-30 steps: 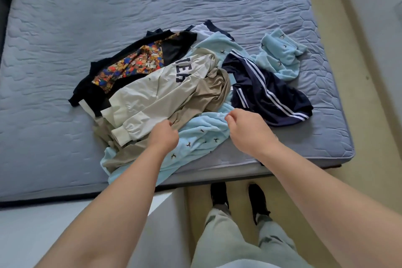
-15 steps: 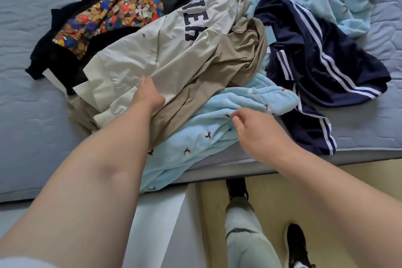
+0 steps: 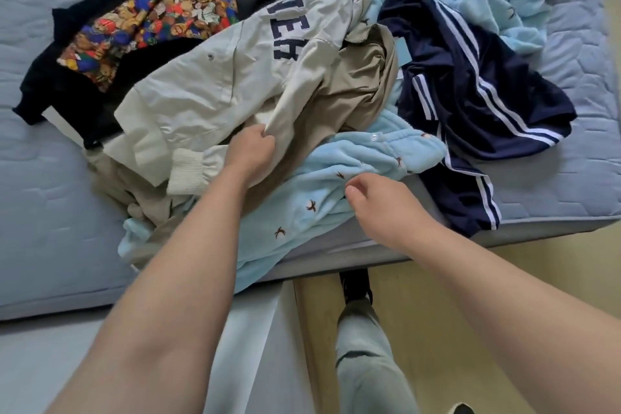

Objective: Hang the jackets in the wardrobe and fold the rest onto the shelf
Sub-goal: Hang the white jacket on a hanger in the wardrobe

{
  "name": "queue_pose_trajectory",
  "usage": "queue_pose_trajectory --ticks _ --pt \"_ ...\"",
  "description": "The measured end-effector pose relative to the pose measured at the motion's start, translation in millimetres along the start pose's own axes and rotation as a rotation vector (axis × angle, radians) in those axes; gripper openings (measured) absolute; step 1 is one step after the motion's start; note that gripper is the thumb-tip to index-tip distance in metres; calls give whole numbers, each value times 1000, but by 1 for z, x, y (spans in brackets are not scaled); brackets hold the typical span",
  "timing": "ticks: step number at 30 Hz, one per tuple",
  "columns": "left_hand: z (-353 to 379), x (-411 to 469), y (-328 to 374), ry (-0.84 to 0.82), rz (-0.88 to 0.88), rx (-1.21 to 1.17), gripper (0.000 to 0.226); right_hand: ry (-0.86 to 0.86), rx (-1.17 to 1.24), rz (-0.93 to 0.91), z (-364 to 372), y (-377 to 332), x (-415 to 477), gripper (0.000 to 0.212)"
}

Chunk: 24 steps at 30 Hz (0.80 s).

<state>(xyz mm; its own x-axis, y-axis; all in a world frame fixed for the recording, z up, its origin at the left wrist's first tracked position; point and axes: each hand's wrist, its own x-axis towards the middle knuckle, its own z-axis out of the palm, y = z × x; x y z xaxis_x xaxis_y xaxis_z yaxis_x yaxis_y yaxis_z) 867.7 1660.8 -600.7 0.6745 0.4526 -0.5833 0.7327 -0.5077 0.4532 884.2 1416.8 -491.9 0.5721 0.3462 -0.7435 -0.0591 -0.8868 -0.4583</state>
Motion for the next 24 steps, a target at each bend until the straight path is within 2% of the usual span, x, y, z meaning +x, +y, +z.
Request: queue_pose_trajectory --ticks 3,6,8,9,13,16,18,20,22,24 --pt "-6 -63 51 -82 -117 -573 12 35 101 64 -24 -6 -10 32" --pt "-12 -110 91 -227 -93 -771 20 59 453 164 -52 -14 -18 39" --pt "-18 -134 114 -304 -30 -748 22 32 754 256 -72 -21 -28 32" --pt "-23 -144 125 -337 -5 -711 21 32 829 291 -83 -24 -35 30" --pt "-44 -183 153 -430 50 -555 7 -11 963 352 -111 -23 -56 53" --pt "-58 -215 174 -564 126 -462 7 -142 1094 344 -115 -23 -73 45" --pt "-62 -238 189 -683 166 -396 16 -194 1036 329 -114 -25 -88 26" --pt "-64 -261 204 -789 182 -280 25 -143 873 295 -112 -22 -102 4" --pt "-70 -281 216 -877 175 -87 23 -23 770 227 -111 -15 -115 23" --pt "-82 -293 222 -928 117 36 18 1 800 110 -112 -10 -130 32"
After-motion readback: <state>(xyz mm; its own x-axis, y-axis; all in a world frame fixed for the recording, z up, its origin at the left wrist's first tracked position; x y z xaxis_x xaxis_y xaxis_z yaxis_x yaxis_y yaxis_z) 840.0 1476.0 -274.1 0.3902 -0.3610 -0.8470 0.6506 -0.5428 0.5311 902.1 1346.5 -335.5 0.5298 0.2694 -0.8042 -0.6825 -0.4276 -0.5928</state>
